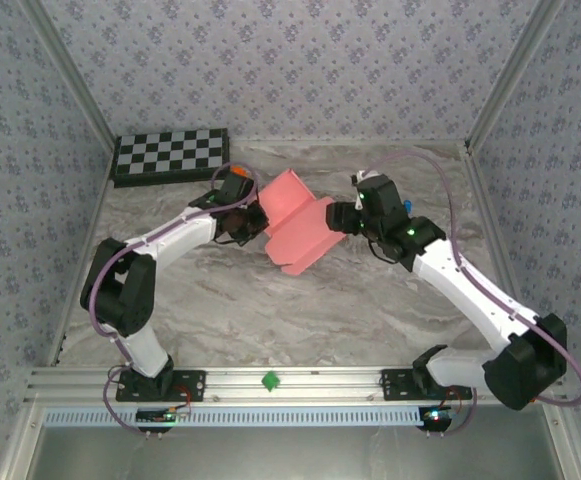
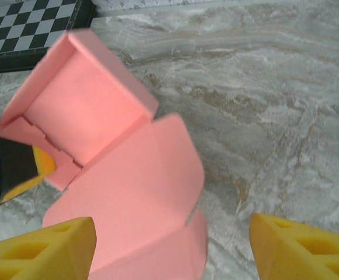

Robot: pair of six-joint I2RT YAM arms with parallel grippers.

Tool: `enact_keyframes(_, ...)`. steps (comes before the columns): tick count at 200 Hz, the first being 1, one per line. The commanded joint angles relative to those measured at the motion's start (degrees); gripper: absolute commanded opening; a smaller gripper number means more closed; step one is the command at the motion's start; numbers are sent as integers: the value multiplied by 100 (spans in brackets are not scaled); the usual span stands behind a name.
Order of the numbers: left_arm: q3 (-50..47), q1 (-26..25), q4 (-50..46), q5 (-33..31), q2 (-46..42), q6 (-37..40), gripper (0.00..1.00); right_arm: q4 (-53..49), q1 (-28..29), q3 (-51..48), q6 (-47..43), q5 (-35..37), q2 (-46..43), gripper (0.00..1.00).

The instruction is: Fold the paper box

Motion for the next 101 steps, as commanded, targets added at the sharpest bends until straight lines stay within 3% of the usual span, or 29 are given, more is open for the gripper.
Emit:
enact_keyframes(1,381,-130,-574,-298,75,-859,0,-433,-49,-93,373,-343,-291,71)
enact_keyframes(50,296,-178,-424,10,146,-1835,0,-485,-326,-455,1201,-1163,-619,68)
enact_keyframes(101,227,-220,-382,279,252,-2323,0,362,-470,-1253,1958,-1488,-781,59)
